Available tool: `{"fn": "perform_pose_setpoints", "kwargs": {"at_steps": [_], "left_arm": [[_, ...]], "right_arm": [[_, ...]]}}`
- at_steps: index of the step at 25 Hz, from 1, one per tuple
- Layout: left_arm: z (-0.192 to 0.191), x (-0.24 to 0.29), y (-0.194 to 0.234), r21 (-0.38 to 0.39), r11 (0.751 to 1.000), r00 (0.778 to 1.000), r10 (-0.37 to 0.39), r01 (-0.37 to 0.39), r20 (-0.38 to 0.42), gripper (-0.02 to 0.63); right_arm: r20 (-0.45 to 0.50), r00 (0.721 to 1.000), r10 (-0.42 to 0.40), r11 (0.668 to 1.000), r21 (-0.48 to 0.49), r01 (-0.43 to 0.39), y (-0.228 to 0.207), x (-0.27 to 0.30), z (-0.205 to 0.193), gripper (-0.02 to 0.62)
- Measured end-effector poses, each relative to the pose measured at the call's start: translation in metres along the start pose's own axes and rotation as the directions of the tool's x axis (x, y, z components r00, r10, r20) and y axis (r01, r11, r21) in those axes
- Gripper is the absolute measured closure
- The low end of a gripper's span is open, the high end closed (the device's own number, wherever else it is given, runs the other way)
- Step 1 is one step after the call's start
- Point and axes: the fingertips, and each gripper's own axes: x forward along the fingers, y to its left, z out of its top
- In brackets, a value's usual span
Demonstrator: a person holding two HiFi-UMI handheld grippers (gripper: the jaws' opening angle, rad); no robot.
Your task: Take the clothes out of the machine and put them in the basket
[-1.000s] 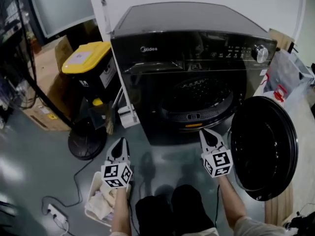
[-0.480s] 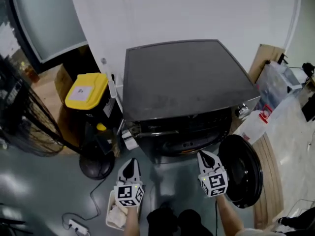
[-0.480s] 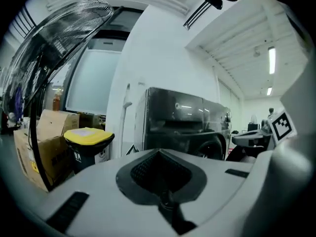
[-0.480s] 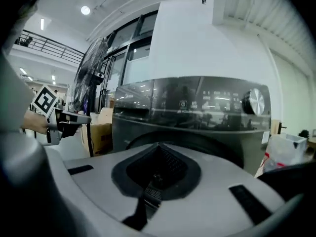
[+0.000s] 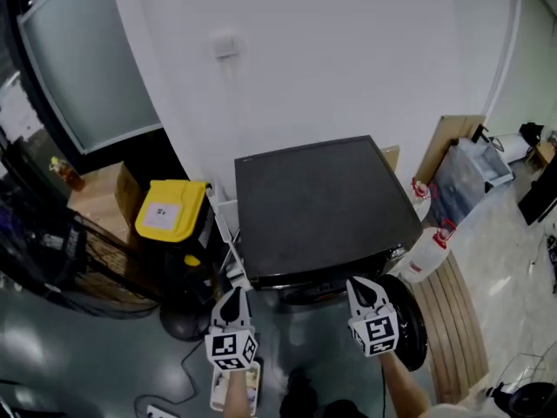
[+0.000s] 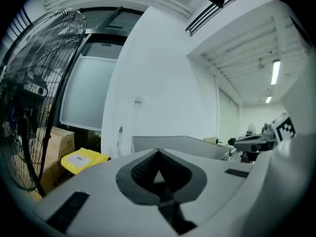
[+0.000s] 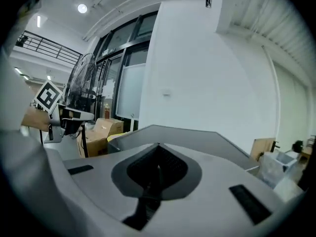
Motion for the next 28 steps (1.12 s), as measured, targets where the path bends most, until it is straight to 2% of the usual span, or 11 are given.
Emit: {"fn": "perform_pose_setpoints", "kwargs": {"at_steps": [4, 8, 15, 22, 28], "left_arm": [[0.063, 0.005, 0.001, 0.0, 1.0, 1.0, -0.009, 0.009, 0.028, 0.588], [0.106, 0.005, 0.001, 0.008, 1.0, 0.999, -0.023, 0.023, 0.042, 0.588], [0.118, 0.003, -0.011, 0.009, 1.0, 1.0, -0.023, 0.023, 0.016, 0.588], [0.138, 0.0, -0.038, 0.02, 1.0, 0.999, -0.02, 0.019, 0.026, 0.588], [0.151, -0.007, -0.059, 0.043, 0.999, 0.999, -0.017, 0.015, 0.041, 0.588]], "right_arm": [[0.033, 0.999, -0.018, 1.0, -0.018, 0.019, -0.007, 0.004, 0.063, 0.574], [0.064, 0.997, -0.04, 0.999, -0.021, 0.041, -0.015, 0.004, 0.109, 0.574], [0.068, 0.996, -0.056, 0.998, -0.023, 0.057, -0.042, -0.012, 0.133, 0.574], [0.091, 0.995, -0.044, 0.999, -0.016, 0.046, -0.062, -0.03, 0.154, 0.574], [0.1, 0.994, -0.039, 0.999, -0.012, 0.041, -0.073, -0.047, 0.156, 0.574]]}}
